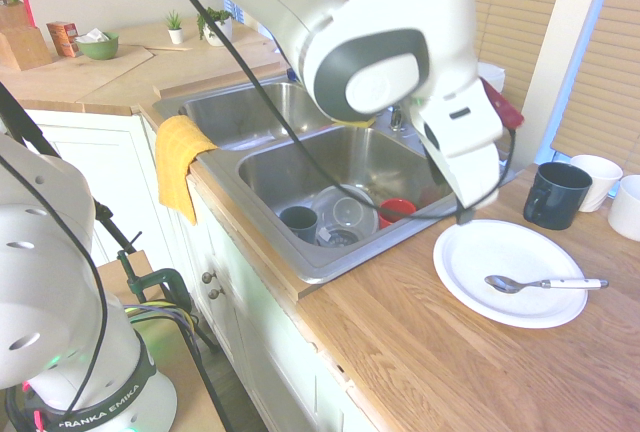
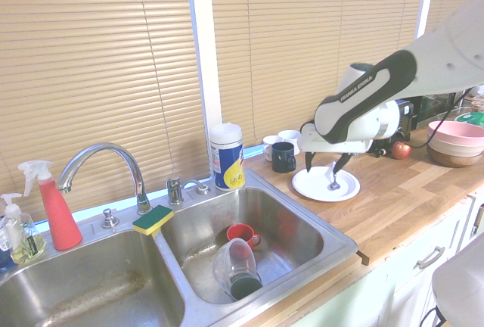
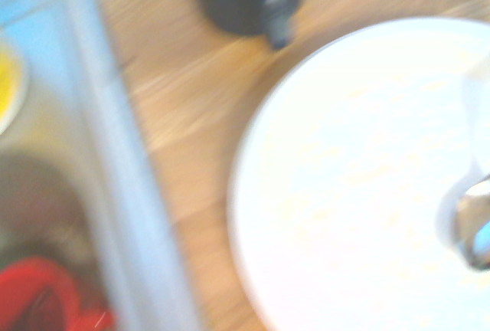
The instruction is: Put the spoon into the sink
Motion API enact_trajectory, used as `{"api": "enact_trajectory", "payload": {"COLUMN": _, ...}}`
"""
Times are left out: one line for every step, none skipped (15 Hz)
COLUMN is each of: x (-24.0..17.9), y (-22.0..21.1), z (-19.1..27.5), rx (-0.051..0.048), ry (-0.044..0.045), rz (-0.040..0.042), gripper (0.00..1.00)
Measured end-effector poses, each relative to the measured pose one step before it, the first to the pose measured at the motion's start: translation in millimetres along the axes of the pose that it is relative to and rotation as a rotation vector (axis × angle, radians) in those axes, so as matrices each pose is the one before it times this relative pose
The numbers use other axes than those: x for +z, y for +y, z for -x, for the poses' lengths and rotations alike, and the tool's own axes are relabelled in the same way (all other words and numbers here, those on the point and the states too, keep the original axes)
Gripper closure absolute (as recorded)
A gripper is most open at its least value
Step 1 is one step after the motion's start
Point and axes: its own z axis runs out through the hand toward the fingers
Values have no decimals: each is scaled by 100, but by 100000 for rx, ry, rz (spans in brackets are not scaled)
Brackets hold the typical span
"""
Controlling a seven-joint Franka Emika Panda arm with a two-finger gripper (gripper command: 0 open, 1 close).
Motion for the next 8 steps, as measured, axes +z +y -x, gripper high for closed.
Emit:
{"api": "enact_trajectory", "payload": {"x": 1411, "y": 240, "z": -1107, "rx": 3501, "ry": 115, "rz": 492, "gripper": 0}}
{"api": "enact_trajectory", "payload": {"x": 1283, "y": 99, "z": -1198, "rx": 3776, "ry": -271, "rz": 730, "gripper": 0}}
{"api": "enact_trajectory", "payload": {"x": 1132, "y": -39, "z": -1254, "rx": 3718, "ry": -620, "rz": 859, "gripper": 0}}
{"api": "enact_trajectory", "payload": {"x": 935, "y": -74, "z": -1388, "rx": 2936, "ry": -660, "rz": 346, "gripper": 0}}
{"api": "enact_trajectory", "payload": {"x": 639, "y": -131, "z": -1454, "rx": 2227, "ry": -408, "rz": -374, "gripper": 0}}
{"api": "enact_trajectory", "payload": {"x": 258, "y": -139, "z": -1323, "rx": 1799, "ry": 94, "rz": -787, "gripper": 0}}
{"api": "enact_trajectory", "payload": {"x": 64, "y": -171, "z": -1142, "rx": 1673, "ry": 234, "rz": -922, "gripper": 0}}
{"api": "enact_trajectory", "payload": {"x": -1, "y": -222, "z": -874, "rx": 1424, "ry": 412, "rz": -767, "gripper": 0}}
